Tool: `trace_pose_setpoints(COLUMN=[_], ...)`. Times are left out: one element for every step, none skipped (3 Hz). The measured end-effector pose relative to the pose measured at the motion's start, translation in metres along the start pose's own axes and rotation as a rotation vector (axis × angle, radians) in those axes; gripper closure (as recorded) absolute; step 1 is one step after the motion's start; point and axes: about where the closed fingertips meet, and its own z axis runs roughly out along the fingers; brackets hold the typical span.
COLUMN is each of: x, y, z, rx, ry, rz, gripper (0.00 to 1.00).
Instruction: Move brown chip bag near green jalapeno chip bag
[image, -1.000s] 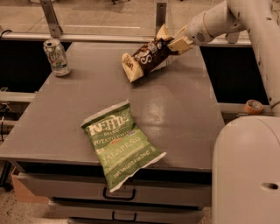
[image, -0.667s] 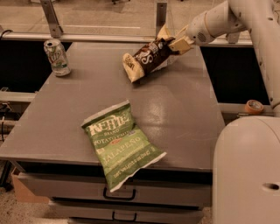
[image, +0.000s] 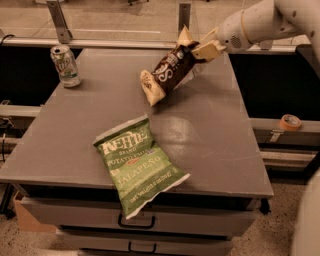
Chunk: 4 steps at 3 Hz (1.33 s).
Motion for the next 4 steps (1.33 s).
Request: trace_pose_setpoints(x=[-0.026,-0.023,-0.003,0.012], y=[0.042,0.089,0.129,0.147], z=[-0.032,-0.031,-0.014,0.003], rx=[0.018,-0.006,-0.033,-0.034], ry=[-0.026,-0.012,0.008,0.032], rz=[0.044,0.119,0.203,0.246], gripper=[1.00,1.00,1.00,1.00])
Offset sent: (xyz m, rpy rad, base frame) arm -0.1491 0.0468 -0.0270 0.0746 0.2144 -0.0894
